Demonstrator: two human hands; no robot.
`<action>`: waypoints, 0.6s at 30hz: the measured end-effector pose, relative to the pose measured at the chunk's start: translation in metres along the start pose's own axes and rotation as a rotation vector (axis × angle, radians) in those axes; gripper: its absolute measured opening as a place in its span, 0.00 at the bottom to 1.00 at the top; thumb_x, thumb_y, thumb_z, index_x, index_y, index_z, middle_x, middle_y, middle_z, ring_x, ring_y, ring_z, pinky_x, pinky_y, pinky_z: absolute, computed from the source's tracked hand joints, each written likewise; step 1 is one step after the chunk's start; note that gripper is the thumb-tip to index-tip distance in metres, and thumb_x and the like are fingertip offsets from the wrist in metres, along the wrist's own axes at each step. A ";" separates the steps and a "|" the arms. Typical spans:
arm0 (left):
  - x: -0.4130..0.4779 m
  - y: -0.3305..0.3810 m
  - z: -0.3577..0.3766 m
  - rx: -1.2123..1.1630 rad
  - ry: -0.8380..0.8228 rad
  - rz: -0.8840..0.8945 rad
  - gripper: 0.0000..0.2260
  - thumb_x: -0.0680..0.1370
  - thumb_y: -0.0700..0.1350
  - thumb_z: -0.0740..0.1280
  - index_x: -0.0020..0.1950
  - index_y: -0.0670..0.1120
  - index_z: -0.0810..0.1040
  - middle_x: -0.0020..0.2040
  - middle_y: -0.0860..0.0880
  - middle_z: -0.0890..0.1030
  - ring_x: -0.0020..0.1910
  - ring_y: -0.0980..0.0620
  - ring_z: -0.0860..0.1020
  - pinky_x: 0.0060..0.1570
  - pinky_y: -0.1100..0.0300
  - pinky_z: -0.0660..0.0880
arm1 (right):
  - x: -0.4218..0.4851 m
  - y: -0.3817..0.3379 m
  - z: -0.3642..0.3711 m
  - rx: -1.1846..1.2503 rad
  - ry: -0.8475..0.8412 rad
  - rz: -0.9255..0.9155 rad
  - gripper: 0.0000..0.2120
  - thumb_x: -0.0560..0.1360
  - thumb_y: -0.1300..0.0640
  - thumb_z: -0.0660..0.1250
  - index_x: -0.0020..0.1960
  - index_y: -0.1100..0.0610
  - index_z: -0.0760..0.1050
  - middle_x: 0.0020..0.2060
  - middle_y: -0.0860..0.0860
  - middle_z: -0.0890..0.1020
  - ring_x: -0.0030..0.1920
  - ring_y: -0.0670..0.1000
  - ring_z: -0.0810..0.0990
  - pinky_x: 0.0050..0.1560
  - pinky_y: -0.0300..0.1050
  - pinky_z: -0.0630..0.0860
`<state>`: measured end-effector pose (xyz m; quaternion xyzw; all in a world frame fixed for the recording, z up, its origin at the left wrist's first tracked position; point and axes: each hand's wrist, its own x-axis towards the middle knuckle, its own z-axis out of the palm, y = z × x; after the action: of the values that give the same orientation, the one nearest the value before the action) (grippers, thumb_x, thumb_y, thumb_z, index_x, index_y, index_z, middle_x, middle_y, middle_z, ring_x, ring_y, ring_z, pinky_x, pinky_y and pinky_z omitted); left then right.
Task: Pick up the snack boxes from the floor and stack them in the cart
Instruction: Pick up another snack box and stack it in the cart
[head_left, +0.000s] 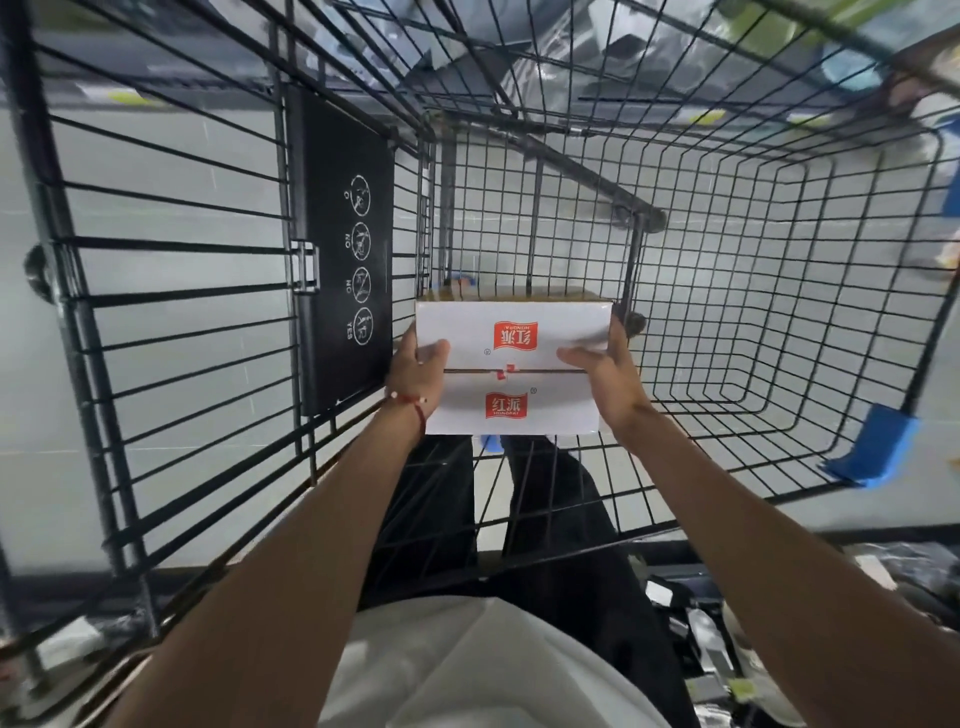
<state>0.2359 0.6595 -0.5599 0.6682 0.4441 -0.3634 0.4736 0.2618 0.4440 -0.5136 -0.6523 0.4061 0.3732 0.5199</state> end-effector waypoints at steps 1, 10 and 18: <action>0.000 0.000 0.001 0.004 0.010 -0.007 0.23 0.80 0.52 0.65 0.74 0.50 0.71 0.64 0.46 0.81 0.62 0.44 0.79 0.62 0.51 0.76 | 0.000 0.000 0.001 0.005 -0.004 0.008 0.37 0.66 0.51 0.74 0.73 0.44 0.67 0.62 0.51 0.82 0.66 0.58 0.79 0.70 0.65 0.74; -0.028 0.014 0.008 0.096 0.131 -0.033 0.27 0.80 0.47 0.65 0.77 0.42 0.63 0.68 0.43 0.76 0.69 0.41 0.73 0.70 0.48 0.69 | -0.016 0.000 -0.006 0.027 -0.062 -0.008 0.20 0.84 0.55 0.67 0.72 0.57 0.67 0.55 0.46 0.79 0.51 0.43 0.79 0.42 0.30 0.73; -0.099 0.023 0.035 0.032 0.191 0.233 0.25 0.83 0.40 0.64 0.79 0.42 0.62 0.70 0.47 0.73 0.67 0.50 0.74 0.62 0.68 0.66 | -0.078 0.027 -0.039 0.249 0.073 -0.248 0.04 0.82 0.62 0.68 0.52 0.53 0.78 0.48 0.48 0.81 0.54 0.53 0.79 0.68 0.56 0.74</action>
<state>0.2216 0.5977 -0.4730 0.7544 0.4006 -0.2476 0.4573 0.2091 0.4137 -0.4459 -0.6412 0.3841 0.2292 0.6236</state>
